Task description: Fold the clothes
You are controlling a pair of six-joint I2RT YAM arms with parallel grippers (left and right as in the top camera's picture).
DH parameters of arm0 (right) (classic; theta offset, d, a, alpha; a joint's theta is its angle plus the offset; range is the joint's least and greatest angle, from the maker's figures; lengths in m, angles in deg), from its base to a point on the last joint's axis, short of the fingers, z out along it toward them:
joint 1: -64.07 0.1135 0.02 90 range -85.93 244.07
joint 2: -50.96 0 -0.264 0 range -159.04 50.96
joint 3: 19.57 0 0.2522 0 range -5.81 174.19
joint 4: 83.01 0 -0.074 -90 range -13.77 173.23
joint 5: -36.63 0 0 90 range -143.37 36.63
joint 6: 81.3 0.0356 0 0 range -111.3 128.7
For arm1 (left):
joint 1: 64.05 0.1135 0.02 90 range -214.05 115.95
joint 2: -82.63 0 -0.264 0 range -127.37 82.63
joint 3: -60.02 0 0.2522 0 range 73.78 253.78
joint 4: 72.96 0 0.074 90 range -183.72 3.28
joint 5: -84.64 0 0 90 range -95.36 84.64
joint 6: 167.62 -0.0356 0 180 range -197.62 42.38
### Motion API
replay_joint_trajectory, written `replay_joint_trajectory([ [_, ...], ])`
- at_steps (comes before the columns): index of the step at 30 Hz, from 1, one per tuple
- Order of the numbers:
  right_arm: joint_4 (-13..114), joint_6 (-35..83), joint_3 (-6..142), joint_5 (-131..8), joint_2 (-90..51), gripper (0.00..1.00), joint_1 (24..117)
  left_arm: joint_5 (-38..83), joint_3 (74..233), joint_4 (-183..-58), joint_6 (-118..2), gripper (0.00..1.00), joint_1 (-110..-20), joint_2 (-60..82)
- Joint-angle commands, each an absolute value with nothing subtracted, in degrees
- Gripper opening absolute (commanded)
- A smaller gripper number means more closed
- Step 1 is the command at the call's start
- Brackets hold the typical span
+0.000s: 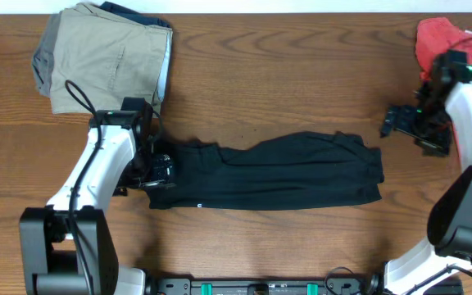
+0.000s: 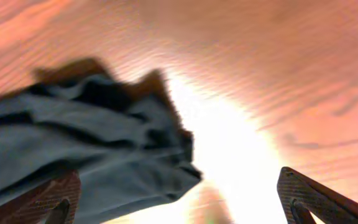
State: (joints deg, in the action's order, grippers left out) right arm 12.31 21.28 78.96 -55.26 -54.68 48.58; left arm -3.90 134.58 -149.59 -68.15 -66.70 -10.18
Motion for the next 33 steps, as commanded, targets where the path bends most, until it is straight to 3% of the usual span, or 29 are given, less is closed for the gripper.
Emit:
replay_joint_trajectory([
  [1, 14.1, 20.9, 75.1, -56.7, -54.7, 0.99, 45.2, -4.8, 135.6, -149.9, -67.4, 0.98, -66.4, -9.8],
  [8, 27.2, 9.2, 62.2, -77.7, -54.7, 0.99, 41.2, -4.7, 135.6, -149.4, -67.4, 0.98, -66.4, -9.8],
  [18, 35.9, 8.3, 50.8, -81.3, -54.7, 0.99, 41.9, -4.5, 135.6, -148.7, -67.2, 0.98, -66.4, -9.8],
  [23, 36.5, 8.4, 47.2, -86.3, -54.7, 0.88, 43.4, -4.5, 135.6, -148.1, -67.2, 0.98, -66.4, -9.8],
  [26, 36.6, 8.4, 45.8, -86.4, -54.7, 0.77, 45.1, -4.5, 135.6, -148.2, -67.2, 0.98, -66.4, -9.8],
  [30, 37.4, 8.5, 45.6, -86.4, -54.7, 0.53, 46.9, -4.5, 135.6, -148.1, -67.0, 0.98, -66.4, -9.8],
  [31, 37.7, 9.0, 45.7, -86.1, -54.7, 0.41, 47.0, -4.5, 135.6, -148.1, -66.7, 0.98, -66.4, -9.8],
  [33, 38.2, 11.6, 46.1, -84.5, -54.7, 0.08, 47.0, -4.5, 135.6, -148.2, -66.7, 0.98, -66.4, -9.8],
])
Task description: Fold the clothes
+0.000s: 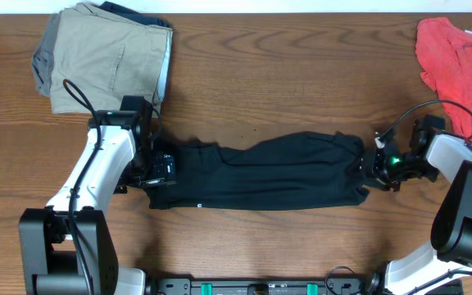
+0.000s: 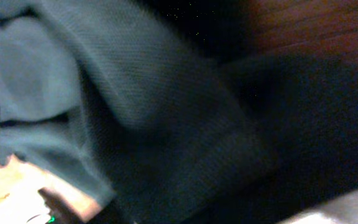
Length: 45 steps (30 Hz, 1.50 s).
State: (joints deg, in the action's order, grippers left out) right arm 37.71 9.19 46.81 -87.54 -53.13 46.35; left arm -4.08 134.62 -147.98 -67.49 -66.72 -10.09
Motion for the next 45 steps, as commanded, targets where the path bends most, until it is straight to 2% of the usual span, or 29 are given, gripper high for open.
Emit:
replay_joint_trajectory([
  [1, 38.0, 12.9, 46.6, -83.4, -54.7, 0.01, 47.0, -4.5, 135.6, -148.2, -66.7, 0.98, -66.4, -9.8],
  [7, 32.6, 15.7, 52.8, -75.6, -54.7, 0.01, 46.3, -4.5, 135.6, -148.2, -66.7, 0.98, -66.4, -9.8],
  [18, 11.6, 22.7, 73.2, -57.6, -54.0, 0.01, 42.9, -4.5, 135.5, -148.2, -66.7, 0.98, -66.4, -9.8],
  [23, 7.1, 21.4, 77.7, -60.7, -50.7, 0.01, 44.2, -4.5, 135.5, -147.9, -65.9, 0.98, -66.4, -9.8],
  [33, 7.8, 18.9, 76.5, -61.3, -45.9, 0.01, 57.4, -4.5, 135.5, -147.5, -65.1, 0.98, -66.4, -9.8],
  [45, 19.9, 18.9, 63.8, -66.2, -45.9, 0.01, 75.1, -4.5, 135.5, -147.3, -64.6, 0.98, -66.4, -9.8],
])
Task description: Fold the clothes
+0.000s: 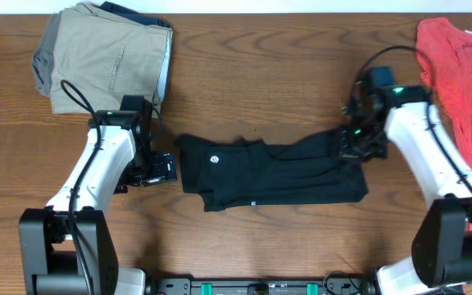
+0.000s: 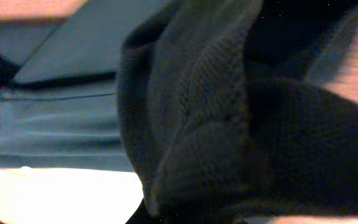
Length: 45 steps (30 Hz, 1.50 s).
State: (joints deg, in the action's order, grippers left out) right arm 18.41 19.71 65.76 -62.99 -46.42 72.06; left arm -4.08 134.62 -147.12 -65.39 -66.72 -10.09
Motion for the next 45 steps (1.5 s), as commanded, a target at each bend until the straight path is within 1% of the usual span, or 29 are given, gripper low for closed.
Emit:
replay_joint_trajectory([
  [1, 20.6, 18.9, 63.4, -66.8, -45.9, 0.01, 76.0, -4.5, 135.5, -147.3, -64.6, 0.98, -66.4, -9.8],
  [7, 22.1, 19.4, 62.7, -69.0, -45.9, 0.01, 80.1, -4.5, 135.5, -147.3, -64.6, 0.98, -66.4, -9.8],
  [9, 22.6, 19.6, 62.7, -70.7, -45.9, 0.02, 80.7, -4.5, 135.5, -147.1, -64.6, 0.98, -66.4, -9.8],
  [11, 22.6, 21.4, 62.7, -70.7, -45.9, 0.13, 80.9, -4.5, 135.5, -147.0, -64.6, 0.98, -66.4, -9.8],
  [13, 22.6, 22.0, 62.6, -70.8, -45.9, 0.39, 80.9, -4.5, 135.5, -147.0, -64.6, 0.98, -66.4, -9.8],
  [14, 22.7, 22.0, 62.6, -70.8, -45.9, 0.61, 80.9, -4.5, 135.5, -147.1, -64.6, 0.98, -66.4, -9.8],
  [16, 22.7, 22.0, 62.6, -70.8, -45.9, 0.75, 81.0, -4.5, 135.5, -147.1, -64.6, 0.98, -66.4, -9.8],
  [17, 22.6, 22.0, 62.6, -70.8, -45.9, 0.79, 81.0, -4.5, 135.5, -147.1, -64.6, 0.98, -66.4, -9.8],
  [19, 22.5, 21.9, 62.7, -70.7, -45.9, 0.82, 81.0, -4.5, 135.5, -147.1, -64.6, 0.98, -66.4, -9.8],
  [22, 21.3, 21.7, 63.4, -70.0, -45.9, 0.84, 80.2, -4.5, 135.5, -147.1, -64.6, 0.98, -66.4, -9.8],
  [27, 16.2, 21.7, 66.8, -64.7, -45.9, 0.88, 76.3, -4.5, 135.5, -147.1, -64.6, 0.98, -66.4, -9.8],
  [30, 15.4, 21.7, 67.1, -64.1, -45.9, 0.91, 73.5, -4.5, 135.5, -147.0, -64.6, 0.98, -66.4, -9.8],
  [31, 15.4, 21.7, 66.9, -64.1, -45.9, 0.89, 73.0, -4.5, 135.5, -147.0, -64.6, 0.98, -66.4, -9.8],
  [33, 15.6, 21.4, 65.9, -64.1, -45.9, 0.81, 72.5, -4.5, 135.5, -147.0, -64.6, 0.98, -66.4, -9.8],
  [36, 17.3, 21.3, 63.1, -64.3, -45.9, 0.74, 73.0, -4.5, 135.5, -147.0, -64.6, 0.98, -66.4, -9.8],
  [45, 31.1, 21.3, 52.1, -74.3, -45.9, 0.71, 78.4, -4.5, 135.5, -146.9, -64.6, 0.98, -66.4, -9.8],
])
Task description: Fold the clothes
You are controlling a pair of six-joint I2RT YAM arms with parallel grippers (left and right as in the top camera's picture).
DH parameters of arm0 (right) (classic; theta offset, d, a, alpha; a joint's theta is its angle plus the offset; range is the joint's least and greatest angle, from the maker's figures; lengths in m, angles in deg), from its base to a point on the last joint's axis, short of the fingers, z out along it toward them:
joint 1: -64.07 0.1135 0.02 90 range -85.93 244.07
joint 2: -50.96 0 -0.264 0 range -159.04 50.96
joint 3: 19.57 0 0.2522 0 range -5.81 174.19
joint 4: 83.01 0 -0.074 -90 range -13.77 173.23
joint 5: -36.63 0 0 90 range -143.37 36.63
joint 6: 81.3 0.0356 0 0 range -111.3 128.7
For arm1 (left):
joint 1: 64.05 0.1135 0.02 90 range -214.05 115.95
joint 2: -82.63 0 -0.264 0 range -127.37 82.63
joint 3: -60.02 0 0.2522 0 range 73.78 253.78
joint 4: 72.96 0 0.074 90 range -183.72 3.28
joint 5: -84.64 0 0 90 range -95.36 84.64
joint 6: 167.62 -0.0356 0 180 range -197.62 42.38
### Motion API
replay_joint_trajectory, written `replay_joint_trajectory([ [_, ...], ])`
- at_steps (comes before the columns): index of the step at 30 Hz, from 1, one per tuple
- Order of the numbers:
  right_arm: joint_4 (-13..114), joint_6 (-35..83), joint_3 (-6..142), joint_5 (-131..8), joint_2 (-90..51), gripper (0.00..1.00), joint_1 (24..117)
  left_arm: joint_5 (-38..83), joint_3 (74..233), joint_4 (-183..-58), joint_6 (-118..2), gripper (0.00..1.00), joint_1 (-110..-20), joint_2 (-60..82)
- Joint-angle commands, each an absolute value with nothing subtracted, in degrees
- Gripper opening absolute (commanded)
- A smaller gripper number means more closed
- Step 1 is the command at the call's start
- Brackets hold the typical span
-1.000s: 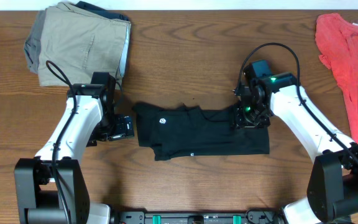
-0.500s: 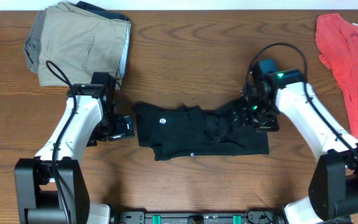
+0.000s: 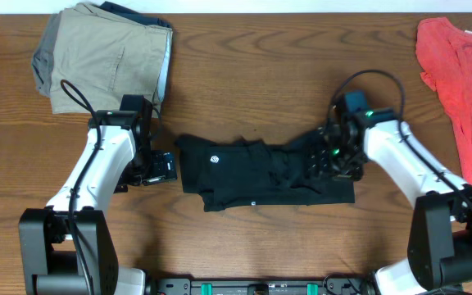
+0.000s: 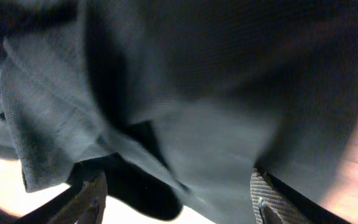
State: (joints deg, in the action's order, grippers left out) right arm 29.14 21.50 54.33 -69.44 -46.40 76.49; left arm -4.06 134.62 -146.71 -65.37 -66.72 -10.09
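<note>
A black garment (image 3: pixel 244 176) lies across the middle of the table, its left end folded over with a small white logo (image 3: pixel 214 159) showing. Its right end is bunched up in folds. My right gripper (image 3: pixel 328 157) sits over that bunched end. In the right wrist view it (image 4: pixel 178 190) is open, the fingers (image 4: pixel 267 199) wide apart, with dark cloth (image 4: pixel 197 93) filling the frame between and beyond them. My left gripper (image 3: pixel 164 168) rests on the table just left of the garment's left edge; its jaws are too small to read.
A folded pile of khaki and grey clothes (image 3: pixel 105 53) lies at the back left. A red garment (image 3: pixel 461 74) lies spread at the back right edge. The wooden table (image 3: pixel 252 74) shows between them.
My right gripper was shut on the garment's right end near its back corner; now it is further left and nearer, open. The right end lies bunched further in. The left arm has not moved.
The garment first lay stretched out long, my left gripper at its left end, my right gripper open near the red garment. Then the right gripper reached the right end. Then the garment was shorter, its left end turned over, its right end gripped, and now let go.
</note>
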Motion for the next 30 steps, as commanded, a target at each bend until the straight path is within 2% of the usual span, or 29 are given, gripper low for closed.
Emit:
replay_joint_trajectory([
  [1, 32.1, 21.3, 51.5, -74.4, -45.9, 0.7, 79.0, -4.5, 135.5, -146.9, -64.6, 0.98, -66.4, -9.8],
  [6, 33.6, 21.5, 50.2, -74.4, -45.9, 0.69, 81.4, -4.5, 135.5, -146.8, -64.6, 0.98, -66.4, -9.8],
  [10, 33.6, 22.0, 49.9, -74.4, -45.9, 0.61, 82.6, -4.5, 135.5, -146.8, -64.6, 0.98, -66.4, -9.8],
  [16, 34.2, 24.1, 50.2, -78.6, -45.9, 0.57, 83.8, -4.5, 135.5, -146.8, -64.6, 0.98, -66.4, -9.8],
  [23, 34.6, 24.2, 50.5, -80.1, -45.9, 0.23, 84.4, -4.5, 135.5, -146.8, -64.6, 0.98, -66.4, -9.8],
  [28, 36.3, 25.9, 50.5, -81.5, -45.9, 0.13, 87.3, -4.5, 135.5, -146.8, -64.6, 0.98, -66.4, -9.8],
  [30, 37.4, 26.1, 50.6, -83.4, -45.9, 0.13, 88.3, -4.5, 135.5, -146.8, -64.6, 0.98, -66.4, -9.8],
])
